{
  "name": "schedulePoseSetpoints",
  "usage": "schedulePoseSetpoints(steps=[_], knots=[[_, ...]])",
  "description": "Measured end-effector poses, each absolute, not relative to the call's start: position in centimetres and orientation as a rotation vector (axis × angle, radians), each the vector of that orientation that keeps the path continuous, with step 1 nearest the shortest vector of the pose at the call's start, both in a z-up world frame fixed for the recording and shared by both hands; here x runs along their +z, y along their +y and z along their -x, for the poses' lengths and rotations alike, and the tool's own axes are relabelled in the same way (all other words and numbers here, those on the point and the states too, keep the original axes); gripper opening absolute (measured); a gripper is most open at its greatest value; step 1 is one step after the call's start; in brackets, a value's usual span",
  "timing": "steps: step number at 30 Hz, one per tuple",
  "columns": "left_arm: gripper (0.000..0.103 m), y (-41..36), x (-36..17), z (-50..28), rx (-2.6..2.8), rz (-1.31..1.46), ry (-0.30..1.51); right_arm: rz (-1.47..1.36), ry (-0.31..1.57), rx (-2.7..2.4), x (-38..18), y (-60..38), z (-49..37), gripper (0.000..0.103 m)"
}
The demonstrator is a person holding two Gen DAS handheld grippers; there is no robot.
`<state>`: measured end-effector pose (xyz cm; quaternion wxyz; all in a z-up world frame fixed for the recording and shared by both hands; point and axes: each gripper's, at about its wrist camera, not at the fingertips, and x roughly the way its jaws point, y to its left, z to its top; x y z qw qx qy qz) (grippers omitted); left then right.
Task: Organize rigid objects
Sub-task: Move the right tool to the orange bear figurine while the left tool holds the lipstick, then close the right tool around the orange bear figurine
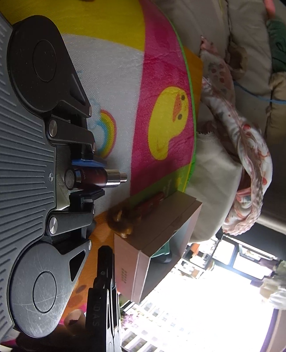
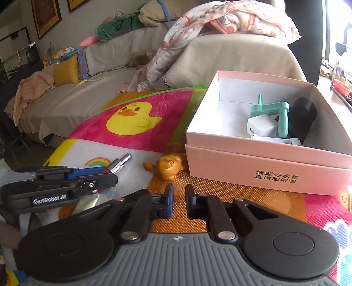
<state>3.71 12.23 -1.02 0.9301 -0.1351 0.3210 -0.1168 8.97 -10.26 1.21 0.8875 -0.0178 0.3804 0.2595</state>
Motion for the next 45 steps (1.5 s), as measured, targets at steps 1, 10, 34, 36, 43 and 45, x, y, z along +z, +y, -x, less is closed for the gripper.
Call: schedulePoseSetpoints(steps=[1, 10, 34, 36, 43, 45], knots=[[0.025, 12.0, -1.0, -3.6, -0.234, 0.266, 0.655, 0.021, 0.792, 0.534, 1.3, -10.1, -9.0, 0.017], [0.025, 11.1, -0.8, -3.1, -0.202, 0.189, 0.639, -0.196, 0.882, 0.348, 0.6, -6.8, -11.6, 0.058], [0.025, 10.7, -0.6, -3.5, -0.176, 0.157, 0.649, 0.038, 0.760, 0.457, 1.4, -10.3, -8.0, 0.040], [0.025, 11.1, -0.8, -3.5, -0.181, 0.184, 0.645, 0.022, 0.760, 0.452, 1.3, -9.0, -8.9, 0.040], [0.025, 11.6, -0.9, -3.5, -0.193, 0.221, 0.639, 0.029, 0.829, 0.423, 0.1, -6.7, -11.0, 0.012], [0.025, 11.8, -0.9, -3.5, -0.196, 0.234, 0.639, 0.051, 0.830, 0.448, 0.3, -7.1, -10.4, 0.011]])
